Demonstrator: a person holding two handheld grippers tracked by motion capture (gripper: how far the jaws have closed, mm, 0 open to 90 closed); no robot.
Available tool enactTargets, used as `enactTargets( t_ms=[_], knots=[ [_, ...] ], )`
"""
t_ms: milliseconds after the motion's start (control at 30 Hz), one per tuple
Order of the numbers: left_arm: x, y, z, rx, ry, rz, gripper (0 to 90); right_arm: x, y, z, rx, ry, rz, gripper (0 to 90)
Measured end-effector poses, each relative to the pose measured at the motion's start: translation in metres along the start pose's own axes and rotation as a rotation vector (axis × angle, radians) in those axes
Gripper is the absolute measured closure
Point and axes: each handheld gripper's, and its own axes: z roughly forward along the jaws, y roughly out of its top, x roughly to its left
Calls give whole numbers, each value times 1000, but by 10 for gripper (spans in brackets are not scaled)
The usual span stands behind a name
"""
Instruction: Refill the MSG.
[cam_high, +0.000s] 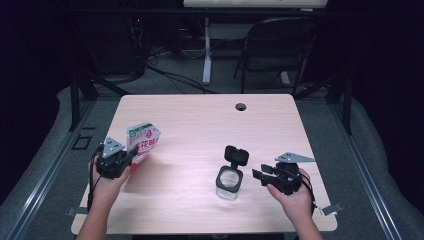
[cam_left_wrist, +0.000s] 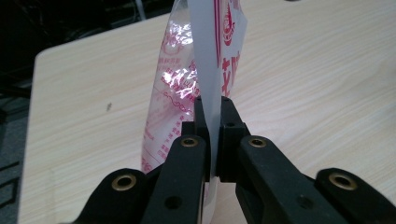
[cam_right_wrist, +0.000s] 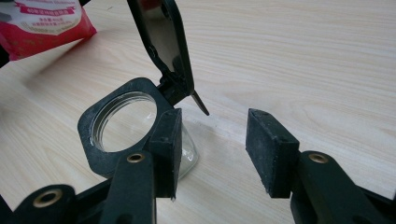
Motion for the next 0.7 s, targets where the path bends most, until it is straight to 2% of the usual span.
enactTargets(
  t_ms=[133,300,500,700],
  knots=[
    [1,7,-12,-33,15,-4,900,-1,0,-1,-4,2,4,563],
    [-3,12,-21,-64,2,-1,900,0,0,-1,-3,0,1,563],
    [-15,23,-31,-100,-47,22,900,-1,1,-2,-8,2,1,563],
    [-36,33,-35,-119,-95,76,900,0,1,-2,-9,5,1,561]
  ],
)
